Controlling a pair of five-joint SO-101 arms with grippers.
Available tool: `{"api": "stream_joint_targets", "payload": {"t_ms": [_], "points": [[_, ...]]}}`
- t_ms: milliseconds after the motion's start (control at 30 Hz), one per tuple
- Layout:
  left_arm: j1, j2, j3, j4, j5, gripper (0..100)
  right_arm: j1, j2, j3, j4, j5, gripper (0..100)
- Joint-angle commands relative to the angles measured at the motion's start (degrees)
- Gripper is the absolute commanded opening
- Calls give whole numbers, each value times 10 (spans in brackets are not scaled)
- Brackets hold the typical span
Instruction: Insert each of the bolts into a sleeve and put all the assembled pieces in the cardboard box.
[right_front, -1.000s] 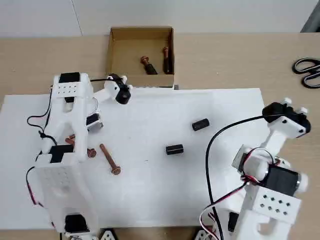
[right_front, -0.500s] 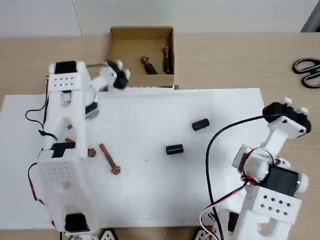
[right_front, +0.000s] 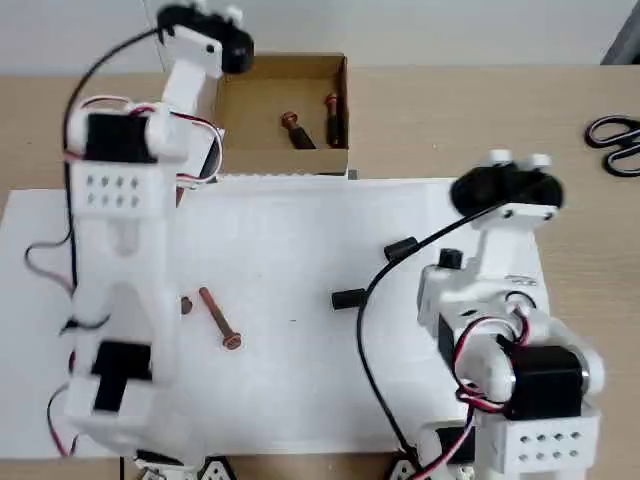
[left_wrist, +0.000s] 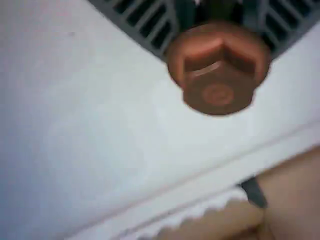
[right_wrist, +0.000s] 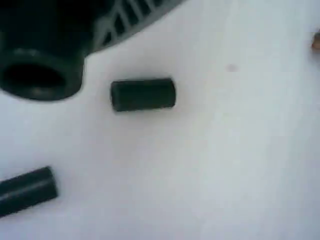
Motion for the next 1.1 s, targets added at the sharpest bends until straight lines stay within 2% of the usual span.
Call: {"api": "stream_joint_targets", "payload": {"t_ms": [0, 133, 267, 433, 533, 767, 1067], "points": [[5, -76, -15, 6, 42, 6, -15, -8, -28, 4, 33, 4], [-4, -113, 19, 8, 122, 6, -24, -9, -28, 3, 51, 4], [-1, -180, 81, 5, 251, 6, -67, -51, -25, 2, 47, 4], [62, -283, 204, -31, 408, 6, -113, -133, 39, -44, 52, 4], [84, -352, 295, -91, 476, 6, -126, -173, 76, -63, 53, 4], [88, -523, 545, -256, 513, 6, -156, -214, 153, -117, 51, 4], [88, -738, 779, -367, 505, 6, -183, -288, 258, -201, 52, 4]]}}
